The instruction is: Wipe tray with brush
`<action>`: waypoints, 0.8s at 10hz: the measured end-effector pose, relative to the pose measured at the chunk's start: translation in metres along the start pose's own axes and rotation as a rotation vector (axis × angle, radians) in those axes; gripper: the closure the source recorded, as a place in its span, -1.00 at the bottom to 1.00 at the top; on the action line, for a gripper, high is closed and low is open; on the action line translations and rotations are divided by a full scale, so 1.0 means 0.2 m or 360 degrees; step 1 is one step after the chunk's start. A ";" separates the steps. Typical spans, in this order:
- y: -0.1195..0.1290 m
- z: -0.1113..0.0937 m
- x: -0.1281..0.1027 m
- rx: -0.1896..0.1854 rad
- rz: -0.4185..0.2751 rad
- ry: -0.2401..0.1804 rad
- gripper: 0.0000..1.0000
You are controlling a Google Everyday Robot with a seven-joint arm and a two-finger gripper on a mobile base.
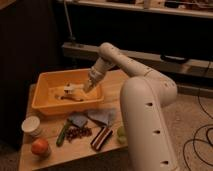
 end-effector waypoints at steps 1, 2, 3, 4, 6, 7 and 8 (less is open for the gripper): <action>0.03 0.01 0.07 -0.0030 -0.0011 0.0031 1.00; 0.05 0.01 0.15 -0.0061 -0.0011 0.0055 1.00; 0.06 -0.01 0.25 -0.0089 -0.0008 0.0078 1.00; 0.06 -0.03 0.35 -0.0104 0.0001 0.0095 1.00; 0.03 -0.09 0.52 -0.0063 0.0048 0.0097 1.00; 0.01 -0.11 0.55 -0.0048 0.0072 0.0090 1.00; -0.05 -0.15 0.59 -0.0013 0.0126 0.0069 1.00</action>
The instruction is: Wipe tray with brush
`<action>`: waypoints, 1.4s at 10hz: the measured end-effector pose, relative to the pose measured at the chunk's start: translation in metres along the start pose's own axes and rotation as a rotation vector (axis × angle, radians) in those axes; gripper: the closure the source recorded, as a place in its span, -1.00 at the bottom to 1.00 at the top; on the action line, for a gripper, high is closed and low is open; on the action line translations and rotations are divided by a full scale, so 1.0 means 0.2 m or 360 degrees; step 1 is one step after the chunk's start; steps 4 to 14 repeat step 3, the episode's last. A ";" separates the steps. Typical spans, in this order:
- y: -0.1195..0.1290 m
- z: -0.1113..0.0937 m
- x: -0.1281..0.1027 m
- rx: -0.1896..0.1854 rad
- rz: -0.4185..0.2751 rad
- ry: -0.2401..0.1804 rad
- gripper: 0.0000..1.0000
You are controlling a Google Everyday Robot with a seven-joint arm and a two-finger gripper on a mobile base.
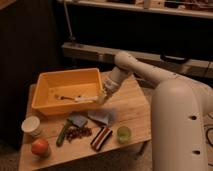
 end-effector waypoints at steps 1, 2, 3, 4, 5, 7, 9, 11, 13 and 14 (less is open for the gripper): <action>-0.06 -0.04 0.02 0.0040 0.0049 -0.0025 1.00; -0.12 -0.09 0.00 0.0081 0.0088 -0.0068 1.00; -0.16 -0.13 -0.04 0.0108 0.0105 -0.0117 1.00; -0.16 -0.13 -0.04 0.0108 0.0105 -0.0117 1.00; -0.16 -0.13 -0.04 0.0108 0.0105 -0.0117 1.00; -0.16 -0.13 -0.04 0.0108 0.0105 -0.0117 1.00; -0.16 -0.13 -0.04 0.0108 0.0105 -0.0117 1.00; -0.16 -0.13 -0.04 0.0108 0.0105 -0.0117 1.00; -0.16 -0.13 -0.04 0.0108 0.0105 -0.0117 1.00; -0.16 -0.13 -0.04 0.0108 0.0105 -0.0117 1.00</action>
